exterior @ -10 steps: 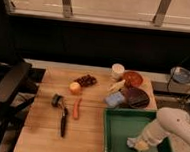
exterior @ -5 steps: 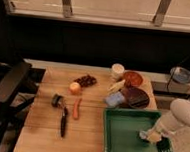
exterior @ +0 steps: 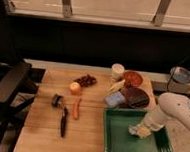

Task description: Wipe tray with towel

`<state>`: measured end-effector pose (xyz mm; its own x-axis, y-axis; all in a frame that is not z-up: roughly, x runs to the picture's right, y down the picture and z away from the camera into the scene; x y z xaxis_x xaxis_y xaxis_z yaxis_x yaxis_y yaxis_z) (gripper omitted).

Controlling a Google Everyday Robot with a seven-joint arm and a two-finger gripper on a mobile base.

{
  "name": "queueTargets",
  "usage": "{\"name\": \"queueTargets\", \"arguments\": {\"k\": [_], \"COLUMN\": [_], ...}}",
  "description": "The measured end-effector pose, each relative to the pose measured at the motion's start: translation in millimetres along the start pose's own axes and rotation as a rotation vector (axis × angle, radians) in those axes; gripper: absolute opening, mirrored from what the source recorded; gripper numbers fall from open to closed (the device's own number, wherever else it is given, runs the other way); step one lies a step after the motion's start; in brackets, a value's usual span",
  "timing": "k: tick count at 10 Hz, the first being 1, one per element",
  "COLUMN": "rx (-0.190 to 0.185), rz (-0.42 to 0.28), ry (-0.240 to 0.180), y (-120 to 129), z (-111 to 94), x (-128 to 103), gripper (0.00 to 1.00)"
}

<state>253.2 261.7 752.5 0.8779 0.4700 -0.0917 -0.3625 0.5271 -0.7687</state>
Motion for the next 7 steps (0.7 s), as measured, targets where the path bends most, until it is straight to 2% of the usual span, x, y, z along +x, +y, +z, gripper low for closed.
{"name": "queueTargets", "arguments": {"k": [1, 3, 5, 7], "rx": [-0.012, -0.048, -0.076, -0.083], "rz": [-0.037, -0.077, -0.078, -0.047], "ry": [-0.008, -0.012, -0.016, -0.016], "y": [11, 37, 58, 67], "z": [8, 24, 37, 43], "x": [-23, -43, -46, -34], "gripper": [0.00, 0.00, 0.00, 0.00]}}
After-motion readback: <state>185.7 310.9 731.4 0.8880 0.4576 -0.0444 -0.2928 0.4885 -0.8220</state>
